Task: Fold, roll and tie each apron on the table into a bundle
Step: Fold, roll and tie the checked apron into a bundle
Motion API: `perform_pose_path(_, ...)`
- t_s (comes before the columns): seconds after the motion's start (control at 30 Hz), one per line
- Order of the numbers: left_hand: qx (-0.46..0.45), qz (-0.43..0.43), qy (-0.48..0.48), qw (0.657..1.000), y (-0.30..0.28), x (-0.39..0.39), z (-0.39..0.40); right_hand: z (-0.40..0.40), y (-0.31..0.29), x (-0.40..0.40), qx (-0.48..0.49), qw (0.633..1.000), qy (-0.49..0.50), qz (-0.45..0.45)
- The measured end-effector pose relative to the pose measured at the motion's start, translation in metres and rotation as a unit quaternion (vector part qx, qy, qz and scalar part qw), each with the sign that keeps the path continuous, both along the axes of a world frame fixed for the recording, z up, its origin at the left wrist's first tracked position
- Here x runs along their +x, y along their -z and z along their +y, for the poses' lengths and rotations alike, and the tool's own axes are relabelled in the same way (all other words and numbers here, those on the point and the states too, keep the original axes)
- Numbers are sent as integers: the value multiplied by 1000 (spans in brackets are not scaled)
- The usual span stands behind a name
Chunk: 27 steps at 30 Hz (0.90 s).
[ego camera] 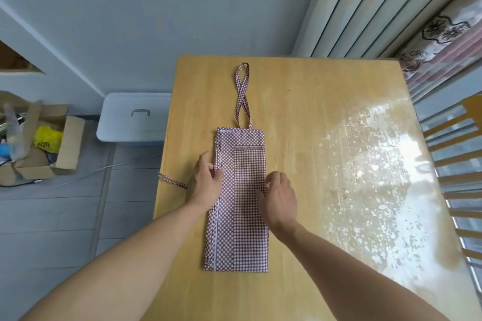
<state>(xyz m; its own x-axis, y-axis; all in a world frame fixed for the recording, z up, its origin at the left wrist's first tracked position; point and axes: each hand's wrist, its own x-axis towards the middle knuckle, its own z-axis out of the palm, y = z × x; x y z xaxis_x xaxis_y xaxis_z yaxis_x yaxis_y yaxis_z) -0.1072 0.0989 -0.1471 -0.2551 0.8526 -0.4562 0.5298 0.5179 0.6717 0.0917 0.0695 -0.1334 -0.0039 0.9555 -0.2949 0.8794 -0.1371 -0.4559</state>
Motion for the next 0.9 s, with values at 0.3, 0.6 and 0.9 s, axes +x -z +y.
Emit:
perform_pose_path(0.3,-7,258,253,932,-5,-94,-53,-98,-6,-36,-88,888,-415,-177)
perform_pose_path(0.6,63,234,368,898,-40,-108,-92,-139,-6,-58,-84,905,-328,-258)
perform_pose_path(0.9,46,132,545,826,-33,-28,-151,-151,-33,-19,37,955,-268,-118)
